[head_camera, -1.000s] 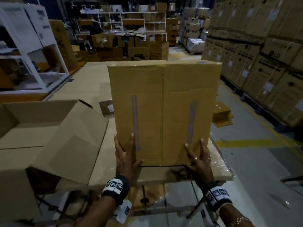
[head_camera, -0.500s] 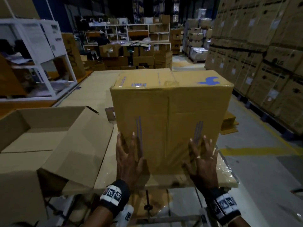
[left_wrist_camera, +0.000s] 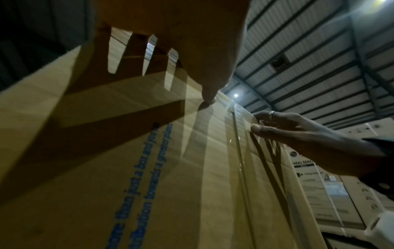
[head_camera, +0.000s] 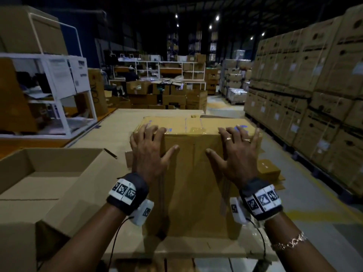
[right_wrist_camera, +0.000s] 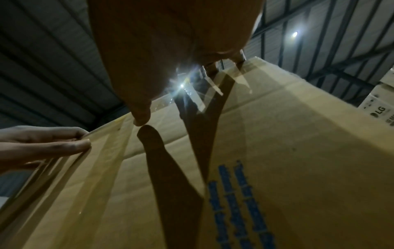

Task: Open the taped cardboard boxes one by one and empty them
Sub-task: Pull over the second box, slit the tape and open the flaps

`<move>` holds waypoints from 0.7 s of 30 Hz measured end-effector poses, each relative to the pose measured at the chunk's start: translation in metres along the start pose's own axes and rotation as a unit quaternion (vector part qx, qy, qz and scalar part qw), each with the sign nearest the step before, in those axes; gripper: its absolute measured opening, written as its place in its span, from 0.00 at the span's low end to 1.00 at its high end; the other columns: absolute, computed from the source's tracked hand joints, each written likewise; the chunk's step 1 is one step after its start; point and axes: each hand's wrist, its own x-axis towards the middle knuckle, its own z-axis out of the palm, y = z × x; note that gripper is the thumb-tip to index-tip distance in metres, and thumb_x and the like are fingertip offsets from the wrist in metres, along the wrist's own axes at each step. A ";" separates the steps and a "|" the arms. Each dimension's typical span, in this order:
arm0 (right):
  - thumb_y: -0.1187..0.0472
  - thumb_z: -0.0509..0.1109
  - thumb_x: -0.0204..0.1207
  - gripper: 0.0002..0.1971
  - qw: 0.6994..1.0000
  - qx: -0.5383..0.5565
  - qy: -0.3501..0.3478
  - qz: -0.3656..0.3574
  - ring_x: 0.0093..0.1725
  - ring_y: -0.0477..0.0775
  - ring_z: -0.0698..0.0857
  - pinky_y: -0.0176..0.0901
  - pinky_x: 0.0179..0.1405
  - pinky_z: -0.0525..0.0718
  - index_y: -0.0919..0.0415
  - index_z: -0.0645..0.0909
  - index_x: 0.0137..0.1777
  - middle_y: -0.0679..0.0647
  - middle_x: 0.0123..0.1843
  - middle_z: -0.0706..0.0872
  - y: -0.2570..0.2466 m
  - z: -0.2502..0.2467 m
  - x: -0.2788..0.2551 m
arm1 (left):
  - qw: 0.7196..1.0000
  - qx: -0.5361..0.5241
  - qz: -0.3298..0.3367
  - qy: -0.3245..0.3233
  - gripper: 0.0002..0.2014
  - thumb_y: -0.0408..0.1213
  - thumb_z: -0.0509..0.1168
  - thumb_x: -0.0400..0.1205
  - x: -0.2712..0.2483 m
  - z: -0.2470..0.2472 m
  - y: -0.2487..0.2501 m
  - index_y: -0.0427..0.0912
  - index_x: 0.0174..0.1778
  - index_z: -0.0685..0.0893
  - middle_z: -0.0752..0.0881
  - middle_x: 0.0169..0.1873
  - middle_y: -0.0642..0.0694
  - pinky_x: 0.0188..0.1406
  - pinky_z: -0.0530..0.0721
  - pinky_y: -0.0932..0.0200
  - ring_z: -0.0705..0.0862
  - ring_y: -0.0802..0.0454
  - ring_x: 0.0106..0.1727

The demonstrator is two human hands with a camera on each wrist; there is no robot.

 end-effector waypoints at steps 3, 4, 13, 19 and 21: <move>0.27 0.57 0.78 0.38 0.999 0.019 0.043 -0.001 0.80 0.63 0.69 0.76 0.81 0.50 0.52 0.72 0.79 0.56 0.75 0.76 -0.001 -0.003 -0.020 | 1.000 -0.009 0.004 0.018 0.30 0.65 0.60 0.82 -0.018 -0.009 0.000 0.51 0.73 0.78 0.78 0.71 0.45 0.71 0.71 0.29 0.70 0.39 0.78; 0.28 0.59 0.78 0.37 0.998 0.028 0.061 -0.003 0.79 0.63 0.70 0.75 0.82 0.50 0.53 0.74 0.78 0.56 0.74 0.77 -0.002 -0.006 -0.028 | 1.000 -0.013 0.007 0.021 0.29 0.64 0.61 0.82 -0.025 -0.013 0.001 0.50 0.74 0.78 0.78 0.71 0.46 0.71 0.71 0.30 0.71 0.40 0.78; 0.34 0.64 0.81 0.29 0.990 0.064 0.125 -0.008 0.75 0.62 0.76 0.70 0.79 0.60 0.53 0.80 0.74 0.56 0.74 0.79 -0.014 -0.069 -0.104 | 0.991 -0.073 0.062 0.096 0.21 0.57 0.60 0.88 -0.083 -0.078 0.007 0.50 0.68 0.87 0.85 0.66 0.48 0.66 0.74 0.37 0.79 0.43 0.70; 0.42 0.63 0.83 0.17 0.980 0.120 0.148 0.066 0.69 0.62 0.78 0.58 0.65 0.68 0.50 0.86 0.62 0.54 0.72 0.79 -0.015 -0.112 -0.137 | 0.975 -0.160 0.061 0.139 0.12 0.46 0.70 0.85 -0.113 -0.117 -0.003 0.42 0.51 0.94 0.89 0.53 0.46 0.49 0.82 0.40 0.85 0.42 0.55; 0.37 0.65 0.80 0.20 0.981 0.109 0.118 0.107 0.71 0.62 0.76 0.57 0.62 0.70 0.48 0.86 0.62 0.53 0.74 0.76 -0.011 -0.125 -0.142 | 0.973 -0.177 0.045 0.139 0.10 0.45 0.73 0.82 -0.124 -0.132 -0.001 0.42 0.47 0.94 0.89 0.51 0.45 0.47 0.83 0.43 0.84 0.44 0.54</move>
